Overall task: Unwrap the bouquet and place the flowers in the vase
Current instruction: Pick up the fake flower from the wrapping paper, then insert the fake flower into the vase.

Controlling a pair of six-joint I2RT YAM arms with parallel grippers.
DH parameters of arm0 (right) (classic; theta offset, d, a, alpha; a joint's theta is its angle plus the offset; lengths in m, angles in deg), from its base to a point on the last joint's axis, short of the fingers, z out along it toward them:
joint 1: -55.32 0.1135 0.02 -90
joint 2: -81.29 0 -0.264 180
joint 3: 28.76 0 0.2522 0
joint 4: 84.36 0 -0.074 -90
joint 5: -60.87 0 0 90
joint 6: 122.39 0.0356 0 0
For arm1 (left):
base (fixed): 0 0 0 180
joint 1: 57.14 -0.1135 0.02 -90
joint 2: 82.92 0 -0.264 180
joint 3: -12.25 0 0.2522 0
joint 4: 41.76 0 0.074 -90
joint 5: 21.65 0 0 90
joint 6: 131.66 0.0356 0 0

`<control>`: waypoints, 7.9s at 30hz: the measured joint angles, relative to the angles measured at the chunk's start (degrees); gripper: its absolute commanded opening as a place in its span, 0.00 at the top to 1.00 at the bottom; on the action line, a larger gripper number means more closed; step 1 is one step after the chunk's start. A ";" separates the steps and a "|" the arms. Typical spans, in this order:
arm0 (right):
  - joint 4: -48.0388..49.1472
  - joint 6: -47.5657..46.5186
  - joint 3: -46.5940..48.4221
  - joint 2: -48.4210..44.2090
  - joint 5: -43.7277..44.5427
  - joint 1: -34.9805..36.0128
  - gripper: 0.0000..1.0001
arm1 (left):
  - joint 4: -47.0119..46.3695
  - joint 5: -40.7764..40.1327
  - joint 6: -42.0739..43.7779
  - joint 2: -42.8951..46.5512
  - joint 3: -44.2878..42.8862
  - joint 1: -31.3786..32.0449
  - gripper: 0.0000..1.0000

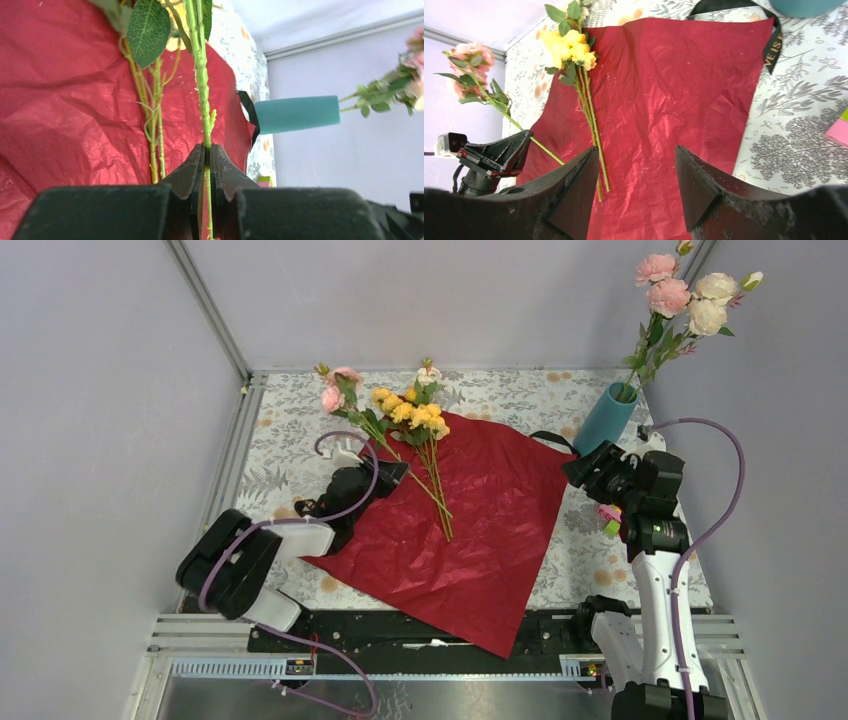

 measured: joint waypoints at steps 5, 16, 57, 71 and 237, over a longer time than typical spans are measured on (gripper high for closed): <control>-0.02 0.61 1.29 0.31 -5.05 0.24 0.34 | 0.20 1.66 7.34 11.54 3.54 0.70 1.00; 4.59 4.94 6.27 6.86 -11.13 19.85 0.26 | 8.13 23.43 22.08 29.77 1.27 2.86 1.00; 13.31 8.50 22.21 22.64 9.57 53.37 0.74 | 25.46 35.89 31.67 34.71 -3.52 13.25 1.00; 12.48 6.60 22.10 21.84 12.35 53.68 1.00 | 28.74 34.77 32.30 34.56 -5.27 13.38 0.43; 36.52 -18.64 19.82 36.76 32.02 -2.86 0.04 | 76.81 8.35 54.45 38.45 -24.33 -32.28 0.06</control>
